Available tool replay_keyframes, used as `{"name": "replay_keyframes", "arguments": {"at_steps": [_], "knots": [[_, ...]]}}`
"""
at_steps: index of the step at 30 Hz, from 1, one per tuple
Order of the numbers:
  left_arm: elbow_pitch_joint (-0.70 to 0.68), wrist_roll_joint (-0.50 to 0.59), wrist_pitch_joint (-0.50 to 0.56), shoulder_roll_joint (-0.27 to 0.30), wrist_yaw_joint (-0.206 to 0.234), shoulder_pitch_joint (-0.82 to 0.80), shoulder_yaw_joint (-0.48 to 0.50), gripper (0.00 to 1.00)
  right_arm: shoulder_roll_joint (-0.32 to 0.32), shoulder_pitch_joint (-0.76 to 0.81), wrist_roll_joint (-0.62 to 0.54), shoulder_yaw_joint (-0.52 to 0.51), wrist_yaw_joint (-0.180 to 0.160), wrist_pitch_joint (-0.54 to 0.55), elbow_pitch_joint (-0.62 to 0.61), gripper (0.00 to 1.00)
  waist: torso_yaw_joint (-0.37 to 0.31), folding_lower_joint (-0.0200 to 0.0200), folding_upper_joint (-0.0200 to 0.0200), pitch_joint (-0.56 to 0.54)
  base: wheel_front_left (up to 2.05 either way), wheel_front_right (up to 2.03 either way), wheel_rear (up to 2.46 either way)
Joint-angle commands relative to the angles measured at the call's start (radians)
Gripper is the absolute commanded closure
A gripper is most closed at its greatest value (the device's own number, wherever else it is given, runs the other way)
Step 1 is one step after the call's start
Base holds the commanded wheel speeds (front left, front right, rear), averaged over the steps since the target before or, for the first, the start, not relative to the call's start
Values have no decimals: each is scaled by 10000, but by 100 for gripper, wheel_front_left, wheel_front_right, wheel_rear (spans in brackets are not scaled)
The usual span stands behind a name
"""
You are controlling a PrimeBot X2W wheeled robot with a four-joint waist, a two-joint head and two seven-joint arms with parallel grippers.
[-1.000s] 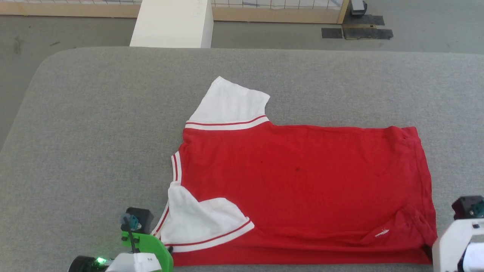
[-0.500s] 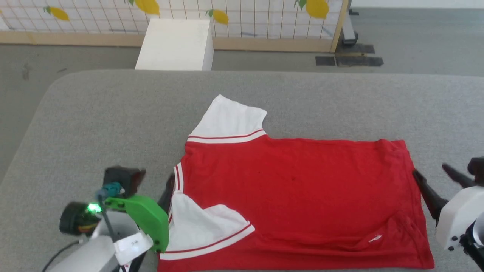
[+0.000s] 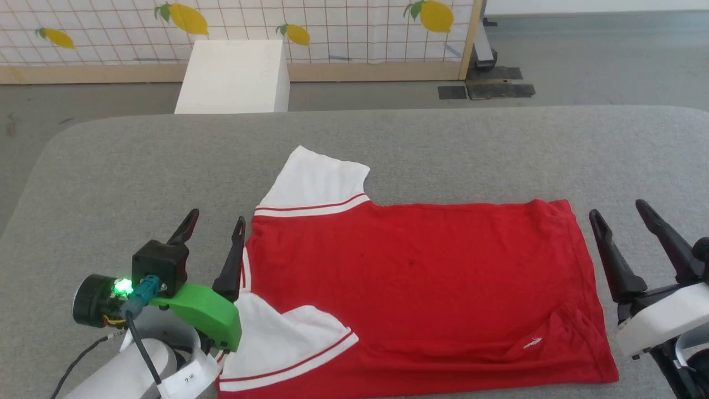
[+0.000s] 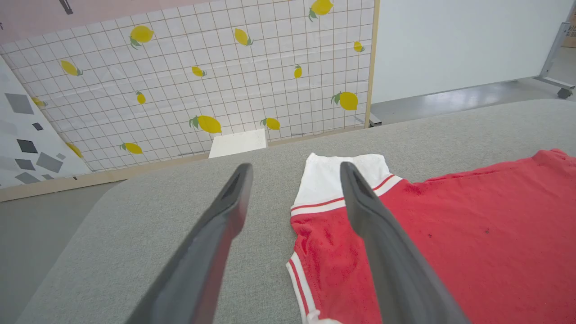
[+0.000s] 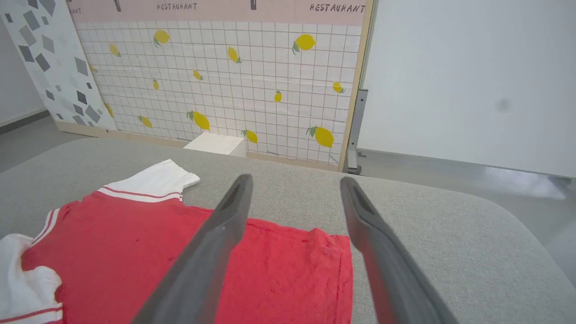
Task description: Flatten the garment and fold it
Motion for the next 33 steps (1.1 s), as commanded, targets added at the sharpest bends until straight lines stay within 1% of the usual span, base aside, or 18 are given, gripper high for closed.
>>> {"name": "replay_keyframes", "arguments": {"at_steps": [1, 4, 6, 10, 11, 12, 15, 20, 24, 28, 33], "knots": [[92, 50, -26, -80, -44, 41, -38, 0, 145, 88, -104, 14, -13, -162, -2, 0, -133, 0, 0, 125, 0, 0, 0], [263, 4, 205, -55, -224, -99, -143, 0, 356, 25, -252, -13, -13, -243, 45, 0, -297, 0, 0, 310, 0, 0, 0], [400, -7, 579, 25, -434, -337, -274, 0, 474, -48, -343, -29, -13, -288, 56, 0, -431, 0, 0, 478, 0, 0, 0], [656, -23, 1632, 249, -1064, -1240, -510, 0, 641, -274, -522, -53, -13, -363, -36, 0, -795, 0, 0, 1002, 0, 0, 0], [725, 3, 1992, 336, -1320, -1582, -603, 0, 701, -356, -567, -67, -13, -391, -68, 0, -923, 0, 0, 1183, 0, 0, 0], [793, -28, 2269, 380, -1485, -1869, -612, 0, 756, -425, -582, -76, -13, -426, -105, 0, -1035, 0, 0, 1344, 0, 0, 0], [1152, -252, 3411, 522, -2164, -2936, -652, 0, 916, -654, -670, -95, -13, -538, -186, 0, -1437, 0, 0, 1900, 0, 0, 0], [2124, -734, 5709, 816, -3329, -4935, -665, 0, 1205, -1045, -760, -57, -13, -845, -235, 0, -2111, 0, 0, 2884, 0, 0, 0], [3088, -1128, 7427, 966, -3981, -6431, -582, 0, 1447, -1310, -804, 16, -13, -1120, -121, 0, -2583, 0, 0, 3564, 0, 0, 0], [4056, -1541, 9011, 1028, -4283, -7578, -500, 0, 1629, -1584, -819, 228, -13, -1388, 44, 0, -2970, 0, 0, 4077, 0, 0, 0], [4591, -2065, 10530, 1140, -4416, -8354, -421, 0, 1830, -1856, -815, 376, -13, -1656, 225, 0, -3336, 0, 0, 4480, 0, 0, 0]]}}
